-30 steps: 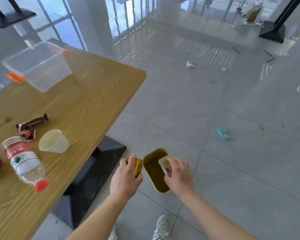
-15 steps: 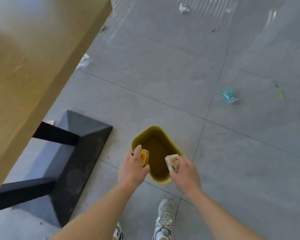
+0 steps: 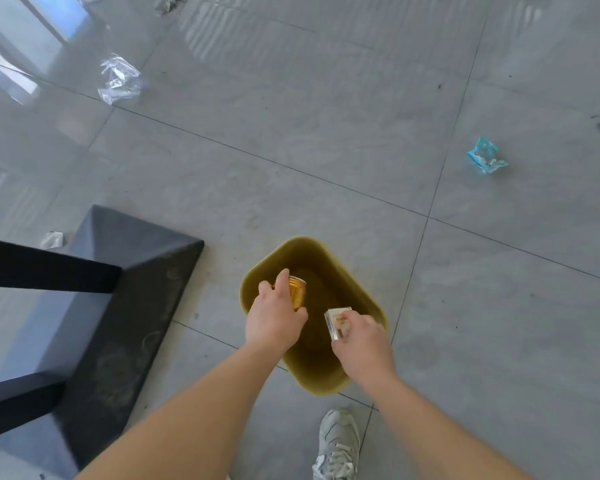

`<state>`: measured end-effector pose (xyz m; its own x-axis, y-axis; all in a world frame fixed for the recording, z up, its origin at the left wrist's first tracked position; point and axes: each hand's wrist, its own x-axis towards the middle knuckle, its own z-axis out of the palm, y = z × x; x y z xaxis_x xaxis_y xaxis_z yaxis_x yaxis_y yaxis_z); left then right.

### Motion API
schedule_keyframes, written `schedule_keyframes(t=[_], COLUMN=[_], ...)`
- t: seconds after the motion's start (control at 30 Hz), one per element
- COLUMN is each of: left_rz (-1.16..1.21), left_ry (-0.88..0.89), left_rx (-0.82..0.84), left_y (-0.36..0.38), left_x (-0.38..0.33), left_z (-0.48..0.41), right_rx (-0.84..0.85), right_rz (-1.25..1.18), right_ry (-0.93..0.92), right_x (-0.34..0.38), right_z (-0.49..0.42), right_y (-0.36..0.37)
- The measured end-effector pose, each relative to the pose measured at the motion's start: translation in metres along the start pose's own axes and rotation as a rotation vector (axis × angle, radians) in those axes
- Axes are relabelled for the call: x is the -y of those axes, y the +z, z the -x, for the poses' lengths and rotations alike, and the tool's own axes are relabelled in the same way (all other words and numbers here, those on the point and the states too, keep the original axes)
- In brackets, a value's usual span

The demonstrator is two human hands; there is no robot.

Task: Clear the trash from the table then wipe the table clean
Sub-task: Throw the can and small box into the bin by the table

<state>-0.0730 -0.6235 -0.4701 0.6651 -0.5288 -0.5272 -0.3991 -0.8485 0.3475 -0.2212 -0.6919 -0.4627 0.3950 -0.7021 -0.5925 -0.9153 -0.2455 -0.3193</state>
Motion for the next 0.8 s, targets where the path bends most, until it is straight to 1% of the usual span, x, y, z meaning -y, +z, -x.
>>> schedule_keyframes(t=[0.13,0.33,0.57,0.7,0.8], left_rz=[-0.020,-0.159,-0.212,-0.244,-0.292], left_ry=[0.034,0.058,0.071,0.163,0.264], left_rx=[0.023,0.010,0.032,0.026,-0.012], left_y=[0.023,0.052,0.058,0.048,0.035], left_x=[0.001,0.002,0.004,0.003,0.002], left_z=[-0.021,-0.046,-0.056,-0.052,-0.047], right_rx=[0.006,0.024,0.008,0.013,0.026], right_rz=[0.012,0.015,-0.042,-0.062,-0.053], right_ry=[-0.007,-0.032,-0.042,-0.048,-0.061], right_x=[-0.010,-0.012,-0.016,-0.017,-0.013], right_z=[-0.022,-0.053,-0.067,-0.066,-0.063], right_y=[0.017,0.044,0.051,0.045,0.039])
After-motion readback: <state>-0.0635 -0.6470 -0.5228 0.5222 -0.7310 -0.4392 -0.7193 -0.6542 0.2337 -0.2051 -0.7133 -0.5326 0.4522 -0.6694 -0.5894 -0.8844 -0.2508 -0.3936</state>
